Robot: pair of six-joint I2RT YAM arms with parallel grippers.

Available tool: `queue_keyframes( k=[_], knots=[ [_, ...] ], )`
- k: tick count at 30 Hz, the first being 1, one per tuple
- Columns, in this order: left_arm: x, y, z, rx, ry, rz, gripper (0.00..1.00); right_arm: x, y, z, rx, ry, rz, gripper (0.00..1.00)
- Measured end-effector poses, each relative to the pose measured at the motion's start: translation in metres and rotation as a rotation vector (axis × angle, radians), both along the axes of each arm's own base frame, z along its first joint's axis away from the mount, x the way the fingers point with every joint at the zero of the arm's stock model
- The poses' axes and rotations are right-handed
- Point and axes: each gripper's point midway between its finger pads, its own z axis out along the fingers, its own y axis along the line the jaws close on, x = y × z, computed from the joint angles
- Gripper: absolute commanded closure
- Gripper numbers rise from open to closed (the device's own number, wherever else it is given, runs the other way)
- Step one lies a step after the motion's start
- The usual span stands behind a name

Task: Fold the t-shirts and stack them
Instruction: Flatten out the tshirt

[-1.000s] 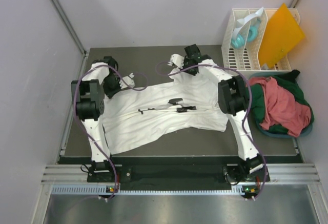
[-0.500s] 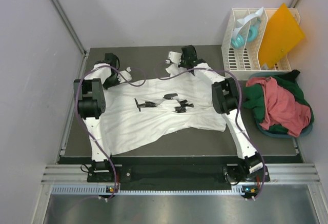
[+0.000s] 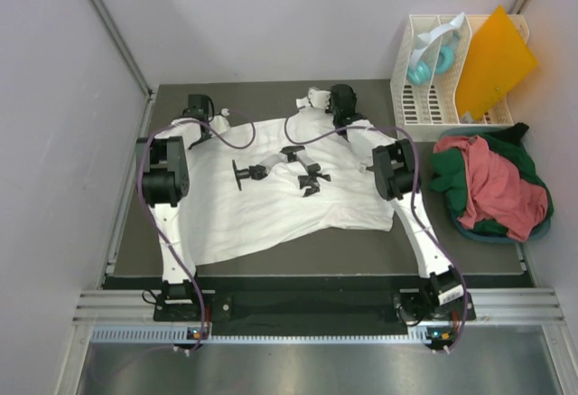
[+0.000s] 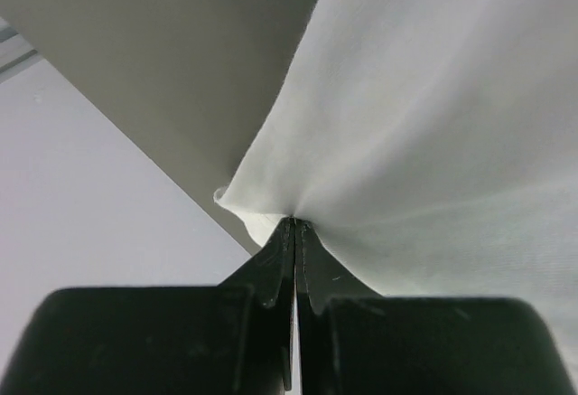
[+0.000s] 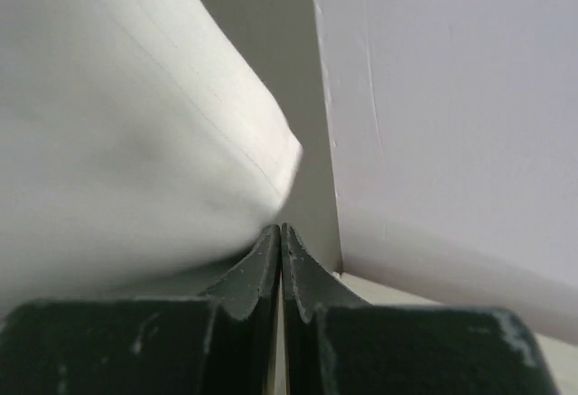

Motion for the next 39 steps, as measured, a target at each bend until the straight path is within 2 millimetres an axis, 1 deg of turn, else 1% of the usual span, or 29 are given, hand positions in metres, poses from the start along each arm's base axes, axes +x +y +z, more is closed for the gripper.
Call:
queue_keyframes(
  k=[4,5,7,8,11,14,16,17,18,19,20,24,26,27,28,30,33,35,37,39],
  knots=[
    [0.002,-0.004,0.0,0.014,-0.034,-0.006,1.0,0.011,-0.025,0.014,0.002,-0.109,-0.062,1.0],
    [0.001,-0.004,0.0,0.015,-0.037,-0.008,1.0,0.013,-0.027,0.019,0.009,-0.135,-0.072,0.94],
    [0.002,-0.009,0.0,0.019,-0.047,-0.015,1.0,0.017,-0.037,0.031,0.032,-0.206,-0.102,0.86],
    [0.002,-0.013,0.0,0.021,-0.049,-0.02,1.0,0.018,-0.04,0.036,0.045,-0.238,-0.111,0.75],
    [0.003,-0.023,0.0,0.026,-0.056,-0.037,1.0,0.018,-0.043,0.044,0.082,-0.3,-0.132,0.67],
    [0.003,-0.03,0.001,0.033,-0.065,-0.048,1.0,0.011,-0.043,0.04,0.115,-0.274,-0.149,0.65],
    [0.002,-0.034,0.001,0.033,-0.068,-0.055,1.0,0.004,-0.044,0.038,0.139,-0.215,-0.161,0.67],
    [0.001,-0.037,0.002,0.033,-0.071,-0.059,0.93,0.0,-0.043,0.039,0.165,-0.174,-0.161,0.75],
    [0.001,-0.038,0.002,0.032,-0.072,-0.061,0.85,-0.007,-0.042,0.043,0.192,-0.125,-0.162,0.83],
    [0.001,-0.04,0.003,0.032,-0.076,-0.063,0.8,-0.012,-0.041,0.05,0.211,-0.1,-0.165,0.92],
    [0.002,-0.041,0.004,0.031,-0.084,-0.06,0.67,-0.017,-0.04,0.06,0.241,-0.067,-0.162,1.0],
    [0.007,-0.041,0.015,0.023,-0.147,-0.027,0.53,-0.04,-0.033,0.105,0.363,0.031,-0.132,1.0],
    [0.008,-0.042,0.025,0.011,-0.179,-0.011,0.53,-0.053,-0.028,0.118,0.413,0.096,-0.102,1.0],
    [0.009,-0.042,0.031,0.002,-0.196,-0.002,0.53,-0.059,-0.025,0.119,0.427,0.13,-0.089,1.0],
    [0.009,-0.042,0.035,-0.002,-0.209,0.003,0.53,-0.064,-0.022,0.116,0.442,0.172,-0.076,1.0],
    [0.009,-0.042,0.047,-0.011,-0.237,0.011,0.53,-0.077,-0.018,0.1,0.459,0.269,-0.058,1.0],
    [0.005,-0.042,0.061,-0.018,-0.263,0.017,0.53,-0.101,-0.015,0.059,0.463,0.442,-0.056,1.0],
    [-0.001,-0.042,0.066,-0.022,-0.268,0.014,0.53,-0.114,-0.014,0.037,0.463,0.528,-0.059,1.0],
    [-0.007,-0.042,0.067,-0.024,-0.264,0.012,0.53,-0.122,-0.016,0.021,0.463,0.584,-0.065,1.0],
    [-0.012,-0.042,0.068,-0.025,-0.259,0.009,0.53,-0.126,-0.017,0.008,0.464,0.619,-0.071,1.0]
  ],
)
